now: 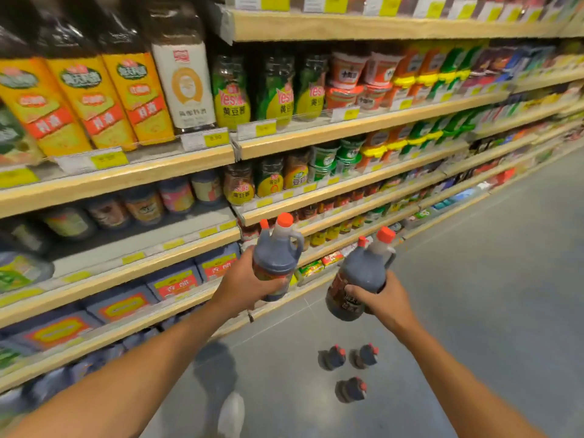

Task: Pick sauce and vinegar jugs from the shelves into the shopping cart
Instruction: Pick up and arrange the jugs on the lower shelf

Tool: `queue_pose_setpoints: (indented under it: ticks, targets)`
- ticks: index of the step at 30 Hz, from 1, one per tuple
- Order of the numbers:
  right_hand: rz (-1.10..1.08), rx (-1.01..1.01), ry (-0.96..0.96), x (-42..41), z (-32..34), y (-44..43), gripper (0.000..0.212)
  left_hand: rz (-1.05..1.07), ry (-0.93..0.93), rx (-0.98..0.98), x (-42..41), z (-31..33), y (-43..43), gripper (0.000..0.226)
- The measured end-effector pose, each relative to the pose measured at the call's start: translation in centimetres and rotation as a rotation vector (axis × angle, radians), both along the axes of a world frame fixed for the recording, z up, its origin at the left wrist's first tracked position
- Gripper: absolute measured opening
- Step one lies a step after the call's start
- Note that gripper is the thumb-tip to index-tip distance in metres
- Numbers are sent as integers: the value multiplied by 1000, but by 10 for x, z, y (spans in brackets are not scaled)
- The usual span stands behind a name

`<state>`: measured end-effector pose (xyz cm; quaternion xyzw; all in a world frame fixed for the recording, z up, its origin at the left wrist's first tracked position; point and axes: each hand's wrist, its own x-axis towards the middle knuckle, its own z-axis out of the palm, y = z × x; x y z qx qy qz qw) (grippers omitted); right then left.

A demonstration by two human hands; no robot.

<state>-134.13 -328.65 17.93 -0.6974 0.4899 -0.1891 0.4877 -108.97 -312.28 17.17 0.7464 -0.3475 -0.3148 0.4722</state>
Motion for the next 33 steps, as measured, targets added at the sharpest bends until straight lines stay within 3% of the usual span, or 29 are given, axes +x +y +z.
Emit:
queue_pose_setpoints:
  ticks: [3,7,11,16,19,22,27,33]
  targets:
    - [126,23,-33,33,8,10,59,97,6,-24,6,15,42,47]
    - [281,22,-41,82,12,31,60,277,16,-20,23,19,103,55]
    - [422,-9,-33,138,12,62,58,454,-1,16,45,20,159,49]
    - [563,4,-29,210,1,107,72,596,-6,26,78,21,223,47]
    - [631,7,-35,250,-2,138,62,658,-3,7,99,21,256,51]
    - [679,4,-23,286,-4,167,70,699,-11,3,121,19,284,50]
    - [726,1,-41,329,-8,204,45,709,6,-49,152,14,315,48]
    - [692,-54,-64,359,-17,227,75,672,21,-115,176,5,341,54]
